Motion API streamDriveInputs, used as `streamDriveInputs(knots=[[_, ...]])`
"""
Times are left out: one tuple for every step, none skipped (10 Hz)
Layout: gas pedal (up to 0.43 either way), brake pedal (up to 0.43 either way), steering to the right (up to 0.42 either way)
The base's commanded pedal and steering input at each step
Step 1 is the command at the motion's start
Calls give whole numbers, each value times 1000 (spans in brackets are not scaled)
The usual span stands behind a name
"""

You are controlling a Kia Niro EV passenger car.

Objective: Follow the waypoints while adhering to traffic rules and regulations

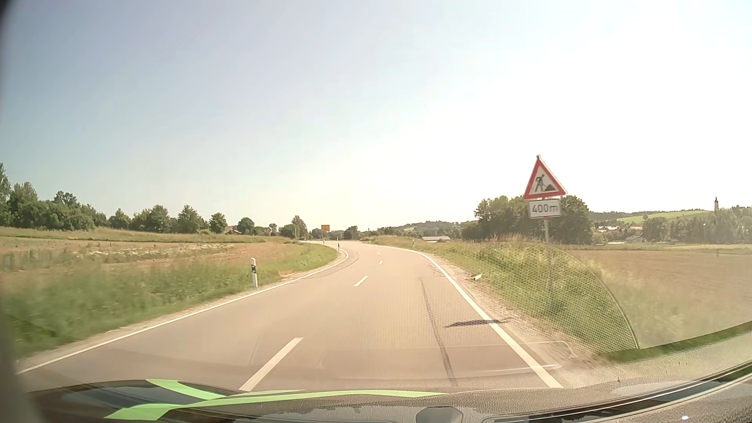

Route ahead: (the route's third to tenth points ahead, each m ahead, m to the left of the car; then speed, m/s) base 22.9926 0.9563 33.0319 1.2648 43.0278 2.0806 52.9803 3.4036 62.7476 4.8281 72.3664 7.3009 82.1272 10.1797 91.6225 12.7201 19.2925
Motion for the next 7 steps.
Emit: streamDriveInputs(knots=[[79,0,3],[67,0,3],[67,0,1],[67,0,-2],[67,0,-4],[79,0,-4],[87,0,-4]])
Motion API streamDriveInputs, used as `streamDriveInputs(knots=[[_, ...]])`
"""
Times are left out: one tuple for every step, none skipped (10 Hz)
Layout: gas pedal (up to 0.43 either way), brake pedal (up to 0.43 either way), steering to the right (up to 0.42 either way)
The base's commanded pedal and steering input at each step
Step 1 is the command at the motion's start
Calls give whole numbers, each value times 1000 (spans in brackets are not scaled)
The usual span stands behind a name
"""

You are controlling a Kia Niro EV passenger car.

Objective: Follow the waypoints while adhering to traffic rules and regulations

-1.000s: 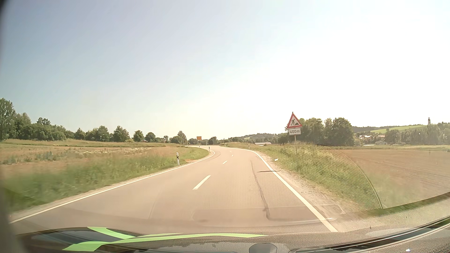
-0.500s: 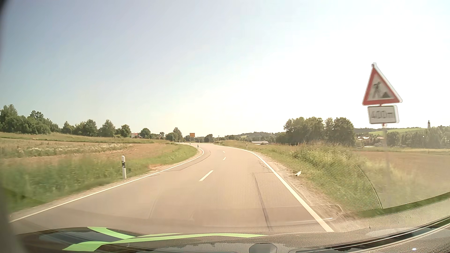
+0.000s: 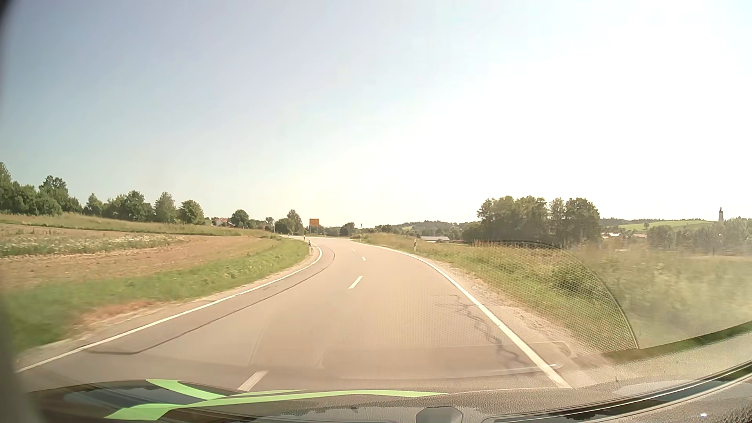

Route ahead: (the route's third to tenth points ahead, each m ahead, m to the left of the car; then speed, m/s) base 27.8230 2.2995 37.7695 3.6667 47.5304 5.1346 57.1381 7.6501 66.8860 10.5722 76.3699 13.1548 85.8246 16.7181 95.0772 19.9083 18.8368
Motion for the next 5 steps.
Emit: streamDriveInputs(knots=[[110,0,-7],[118,0,-11],[130,0,-16],[138,0,-19],[138,0,-21]])
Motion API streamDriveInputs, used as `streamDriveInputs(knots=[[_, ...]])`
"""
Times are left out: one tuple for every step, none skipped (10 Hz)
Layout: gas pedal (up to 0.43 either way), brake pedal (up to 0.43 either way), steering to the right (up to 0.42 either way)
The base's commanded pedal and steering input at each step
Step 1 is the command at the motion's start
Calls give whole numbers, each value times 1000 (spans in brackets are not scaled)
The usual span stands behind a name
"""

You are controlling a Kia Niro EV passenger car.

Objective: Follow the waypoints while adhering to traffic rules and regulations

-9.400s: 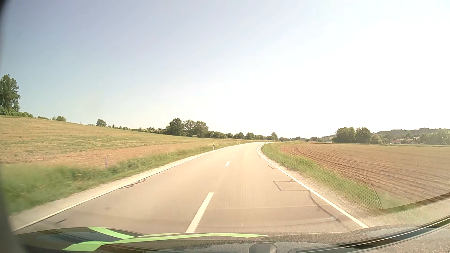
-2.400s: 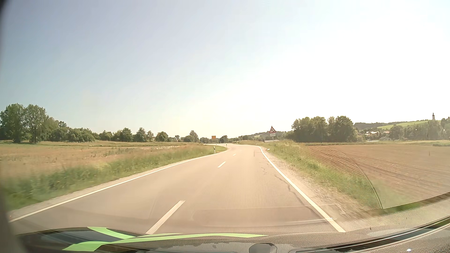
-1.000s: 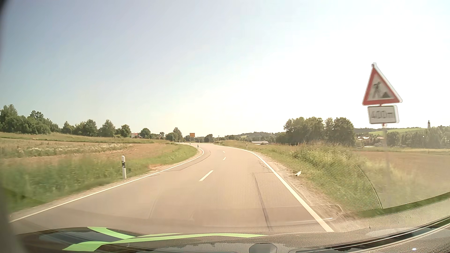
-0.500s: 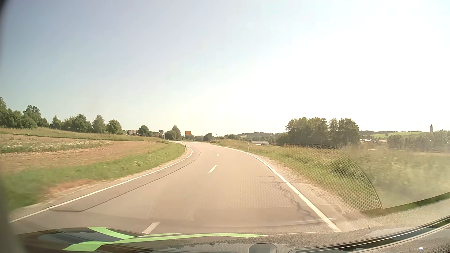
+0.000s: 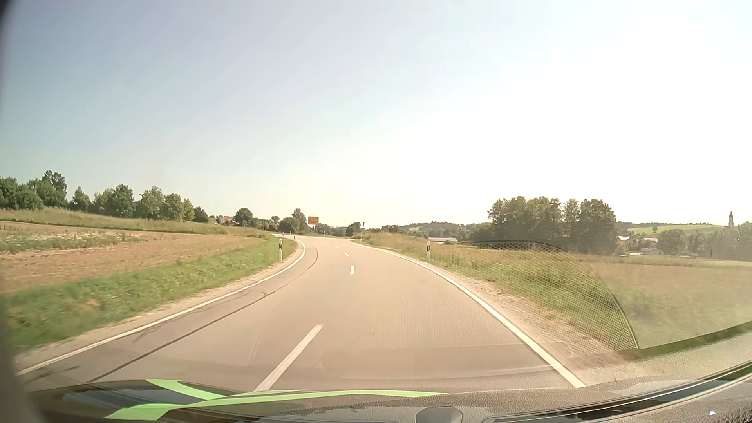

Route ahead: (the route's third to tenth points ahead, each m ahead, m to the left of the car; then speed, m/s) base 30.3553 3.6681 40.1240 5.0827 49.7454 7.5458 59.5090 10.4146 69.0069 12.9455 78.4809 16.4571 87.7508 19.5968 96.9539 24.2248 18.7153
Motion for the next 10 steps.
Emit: streamDriveInputs(knots=[[138,0,-26],[138,0,-29],[138,0,-29],[130,0,-30],[110,0,-29],[79,0,-29],[79,0,-30],[79,0,-29],[87,0,-29],[98,0,-29]])
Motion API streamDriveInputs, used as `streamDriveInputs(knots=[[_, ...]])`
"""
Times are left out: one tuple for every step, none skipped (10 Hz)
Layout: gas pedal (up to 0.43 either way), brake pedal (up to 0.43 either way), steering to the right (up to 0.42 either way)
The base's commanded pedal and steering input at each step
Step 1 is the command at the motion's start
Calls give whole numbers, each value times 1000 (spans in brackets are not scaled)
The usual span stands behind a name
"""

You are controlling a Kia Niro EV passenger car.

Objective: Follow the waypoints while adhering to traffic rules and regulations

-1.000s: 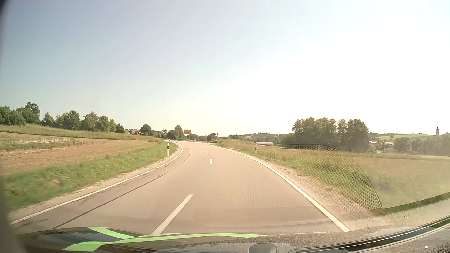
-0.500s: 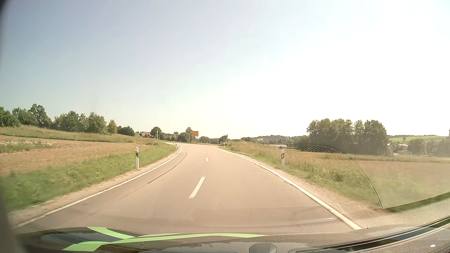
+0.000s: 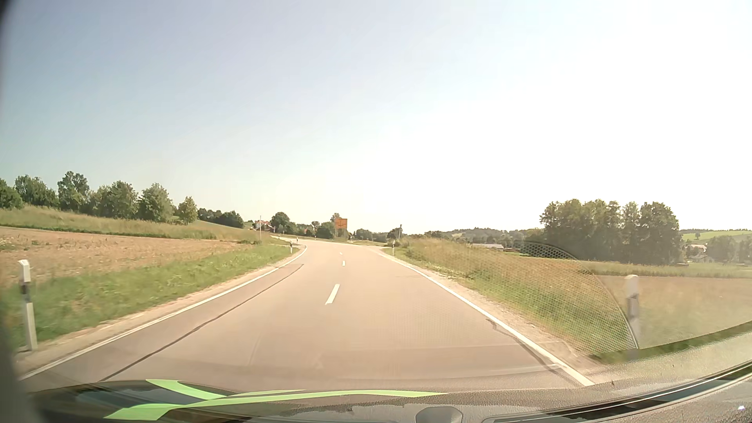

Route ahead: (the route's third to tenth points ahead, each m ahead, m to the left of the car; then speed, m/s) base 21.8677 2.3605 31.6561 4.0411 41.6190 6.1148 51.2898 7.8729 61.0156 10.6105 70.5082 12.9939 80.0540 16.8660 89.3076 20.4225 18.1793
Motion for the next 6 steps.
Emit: streamDriveInputs(knots=[[118,0,-30],[118,0,-30],[130,0,-30],[138,0,-30],[138,0,-30],[138,0,-28]])
